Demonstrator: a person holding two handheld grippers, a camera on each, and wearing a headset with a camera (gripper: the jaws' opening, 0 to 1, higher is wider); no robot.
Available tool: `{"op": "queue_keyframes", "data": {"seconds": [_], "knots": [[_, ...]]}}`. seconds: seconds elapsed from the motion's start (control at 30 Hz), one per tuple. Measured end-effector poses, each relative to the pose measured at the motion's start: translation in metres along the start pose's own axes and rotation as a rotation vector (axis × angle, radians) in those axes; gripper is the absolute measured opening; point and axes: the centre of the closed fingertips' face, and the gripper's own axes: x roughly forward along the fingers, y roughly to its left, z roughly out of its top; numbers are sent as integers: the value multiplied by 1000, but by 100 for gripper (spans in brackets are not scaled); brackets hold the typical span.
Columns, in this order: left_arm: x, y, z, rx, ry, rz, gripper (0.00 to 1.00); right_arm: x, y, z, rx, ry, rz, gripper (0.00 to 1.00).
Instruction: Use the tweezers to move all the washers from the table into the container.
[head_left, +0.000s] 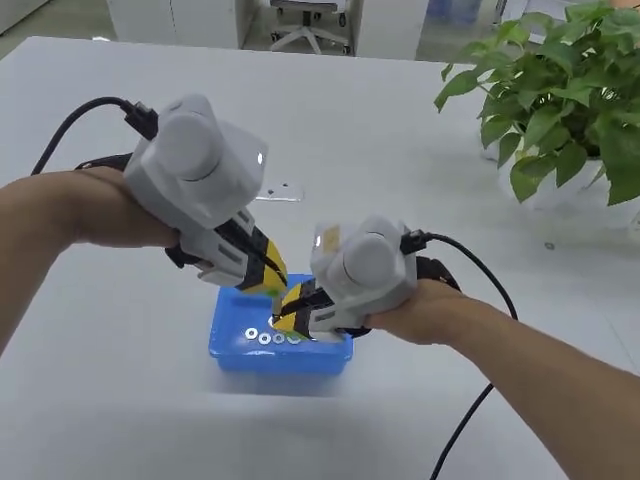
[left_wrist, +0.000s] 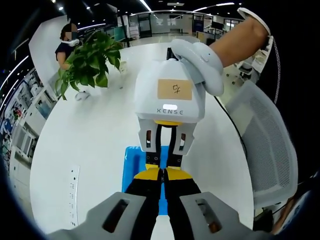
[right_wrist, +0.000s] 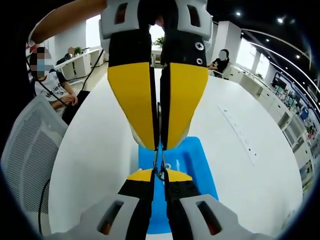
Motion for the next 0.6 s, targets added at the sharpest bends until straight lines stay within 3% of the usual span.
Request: {"op": "queue_keyframes", "data": {"seconds": [0.6], "knots": [[27, 18, -21, -23, 11, -11, 5, 22, -16, -28, 36, 16, 18, 9]]}}
